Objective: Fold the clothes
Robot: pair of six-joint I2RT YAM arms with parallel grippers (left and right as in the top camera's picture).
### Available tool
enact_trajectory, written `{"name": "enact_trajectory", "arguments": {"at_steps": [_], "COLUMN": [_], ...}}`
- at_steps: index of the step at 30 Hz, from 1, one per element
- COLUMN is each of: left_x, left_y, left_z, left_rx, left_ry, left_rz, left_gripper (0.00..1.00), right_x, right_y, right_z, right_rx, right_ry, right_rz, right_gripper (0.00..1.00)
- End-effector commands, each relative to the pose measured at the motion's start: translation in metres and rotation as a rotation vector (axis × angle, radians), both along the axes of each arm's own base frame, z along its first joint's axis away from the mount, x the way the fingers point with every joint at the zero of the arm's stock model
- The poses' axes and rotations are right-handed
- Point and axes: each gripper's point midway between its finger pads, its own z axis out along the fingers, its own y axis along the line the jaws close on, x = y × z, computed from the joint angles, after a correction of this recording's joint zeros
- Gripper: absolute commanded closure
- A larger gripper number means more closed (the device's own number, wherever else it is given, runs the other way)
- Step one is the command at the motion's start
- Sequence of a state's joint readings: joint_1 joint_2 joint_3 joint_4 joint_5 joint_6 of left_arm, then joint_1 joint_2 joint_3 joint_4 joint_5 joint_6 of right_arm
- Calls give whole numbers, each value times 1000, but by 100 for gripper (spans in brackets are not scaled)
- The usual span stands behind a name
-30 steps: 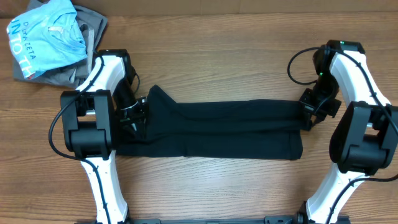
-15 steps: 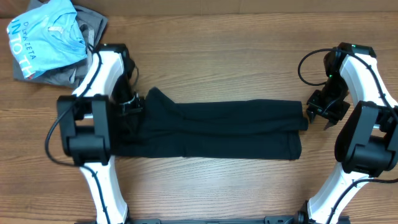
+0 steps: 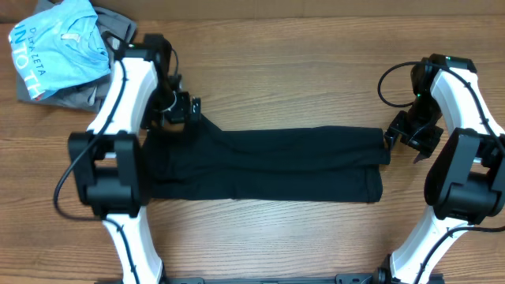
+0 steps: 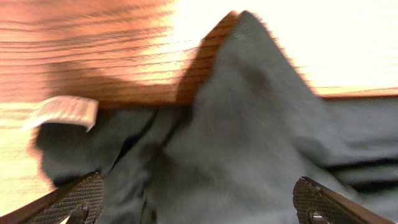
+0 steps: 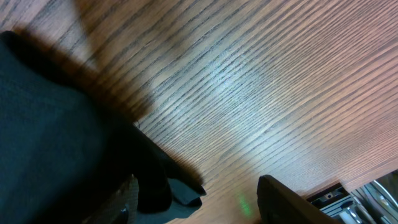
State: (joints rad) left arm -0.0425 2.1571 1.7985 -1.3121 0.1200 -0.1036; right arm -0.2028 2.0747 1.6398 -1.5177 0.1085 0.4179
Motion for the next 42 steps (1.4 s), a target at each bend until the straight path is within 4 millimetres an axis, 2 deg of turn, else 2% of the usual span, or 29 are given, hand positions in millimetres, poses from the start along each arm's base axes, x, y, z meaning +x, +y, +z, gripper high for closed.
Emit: {"name": "enact_trajectory", "arguments": {"at_steps": [1, 5, 10, 14, 16, 18, 19, 26, 28, 31, 34, 39, 42], "left_x": [-6, -11, -23, -33, -39, -45, -46, -58, -64, -67, -67, -68, -73], "left_y": [-3, -10, -12, -11, -11, -10, -10, 0, 7, 13, 21, 27, 22], "left_z": [-31, -43, -40, -37, -35, -32, -31, -20, -14, -2, 15, 47, 57], "left_rx": [-20, -69, -81, -81, -81, -81, -81, -58, -35, -34, -16, -23, -57], "left_ry": [82, 120, 169, 213, 241, 263, 269, 313, 333, 330, 290, 201, 200], "left_rz": [-54, -93, -95, -93, -92, -89, -88, -77, -64, -46, -18, 2, 10], "left_gripper": [0, 3, 22, 51, 67, 91, 96, 96, 96, 96, 96, 96, 96], "right_x": [2, 2, 2, 6, 6, 7, 8, 10, 12, 14, 17, 22, 26], "right_y": [-1, -1, -1, -2, -2, -2, -2, -3, -3, -4, -4, -4, 4], "right_z": [9, 9, 9, 8, 8, 7, 7, 7, 6, 6, 5, 3, 3], "right_rx": [-10, -9, -10, -13, -13, -14, -14, -17, -18, -20, -23, -20, 30], "right_ry": [-35, -35, -36, -50, -54, -57, -58, -68, -75, -84, -96, -121, -138], "right_rz": [-1, 2, 2, 2, 2, 2, 2, 2, 2, 2, 2, -1, -9], "right_gripper": [35, 35, 36, 37, 38, 41, 42, 53, 62, 81, 94, 96, 90]}}
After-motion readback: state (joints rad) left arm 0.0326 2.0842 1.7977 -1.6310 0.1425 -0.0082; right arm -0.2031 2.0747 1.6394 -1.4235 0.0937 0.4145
